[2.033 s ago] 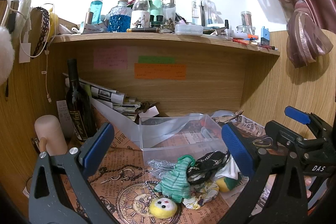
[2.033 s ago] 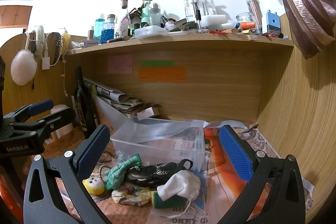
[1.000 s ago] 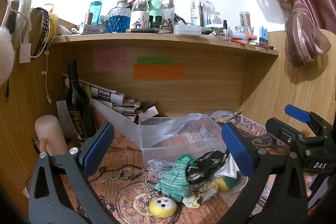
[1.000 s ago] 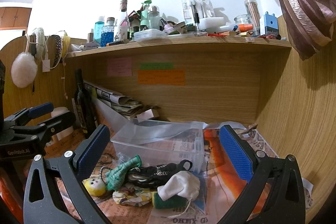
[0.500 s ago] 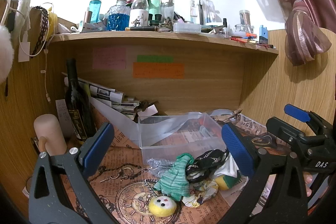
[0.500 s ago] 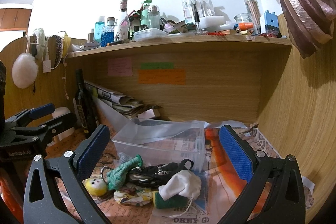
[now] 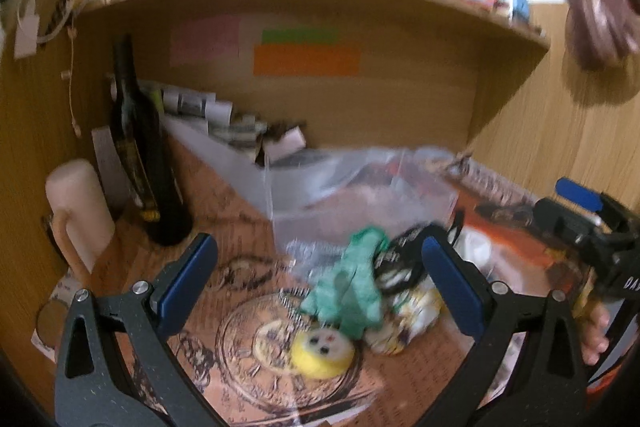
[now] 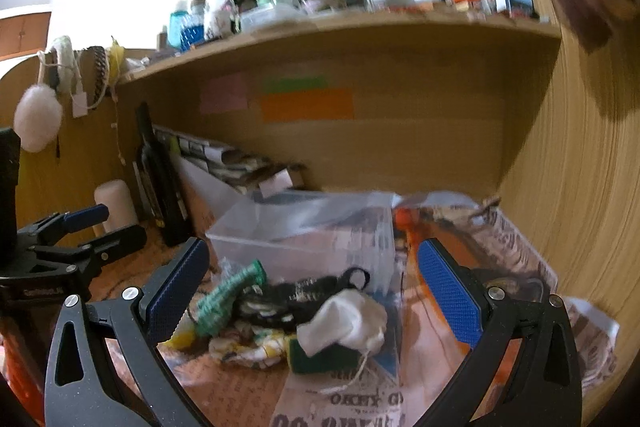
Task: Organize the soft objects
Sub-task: 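Grasp the yellow fuzzy ball with the left tool while the right tool grasps the white cloth, then carry the ball and cloth into the clear plastic box and open both tools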
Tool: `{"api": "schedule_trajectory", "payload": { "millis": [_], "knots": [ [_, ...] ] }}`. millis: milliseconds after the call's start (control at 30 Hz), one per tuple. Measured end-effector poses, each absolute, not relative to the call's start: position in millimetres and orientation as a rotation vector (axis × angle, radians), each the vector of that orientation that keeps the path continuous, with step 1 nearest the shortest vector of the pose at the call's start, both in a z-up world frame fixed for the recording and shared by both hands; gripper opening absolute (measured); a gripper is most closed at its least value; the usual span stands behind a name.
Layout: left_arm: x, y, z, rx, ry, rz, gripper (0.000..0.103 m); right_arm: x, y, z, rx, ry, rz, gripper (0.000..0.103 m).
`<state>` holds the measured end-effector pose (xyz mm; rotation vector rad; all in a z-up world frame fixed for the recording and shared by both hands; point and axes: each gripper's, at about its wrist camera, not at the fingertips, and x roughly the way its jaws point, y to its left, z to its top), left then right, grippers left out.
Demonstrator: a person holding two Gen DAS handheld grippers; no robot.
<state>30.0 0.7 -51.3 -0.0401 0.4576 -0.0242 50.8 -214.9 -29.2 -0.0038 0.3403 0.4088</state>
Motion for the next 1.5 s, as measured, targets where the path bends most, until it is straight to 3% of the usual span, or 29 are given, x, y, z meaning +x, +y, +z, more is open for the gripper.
{"api": "schedule_trajectory", "payload": {
  "millis": [167,333,400,533,633,800,1033,1167,1233,1500],
  "knots": [
    [37.4,2.3,-81.2,-0.042,0.544,-0.024,0.103,61.2,-213.4,-51.0,-0.015,0.436,0.409,0.102],
    [43.4,6.8,-100.1,-0.095,0.613,-0.054,0.099,72.4,-213.7,-69.0,-0.023,0.523,0.410,0.089],
    [46.1,8.0,-106.4,-0.093,0.639,-0.053,0.088,77.7,-215.4,-74.4,-0.023,0.551,0.399,0.083],
    [49.9,10.2,-116.0,-0.103,0.681,-0.051,0.082,89.0,-220.1,-81.6,-0.005,0.586,0.391,0.071],
    [52.3,12.1,-124.1,-0.111,0.715,-0.059,0.071,96.5,-221.6,-85.8,-0.004,0.612,0.385,0.059],
    [55.0,10.3,-133.7,-0.132,0.760,-0.114,0.045,107.9,-224.8,-91.5,0.012,0.650,0.392,0.051],
    [55.8,6.3,-128.1,-0.122,0.742,-0.114,0.044,125.8,-223.0,-104.0,0.009,0.714,0.408,0.046],
    [55.9,11.6,-116.2,-0.131,0.704,-0.101,0.044,129.7,-222.6,-104.4,0.002,0.720,0.409,0.019],
    [57.6,15.0,-110.1,-0.132,0.686,-0.093,0.044,129.5,-224.7,-103.4,0.001,0.710,0.400,0.014],
    [67.9,23.3,-84.0,-0.117,0.610,-0.058,0.044,126.7,-233.5,-83.8,-0.003,0.628,0.362,0.009]
  ]
}}
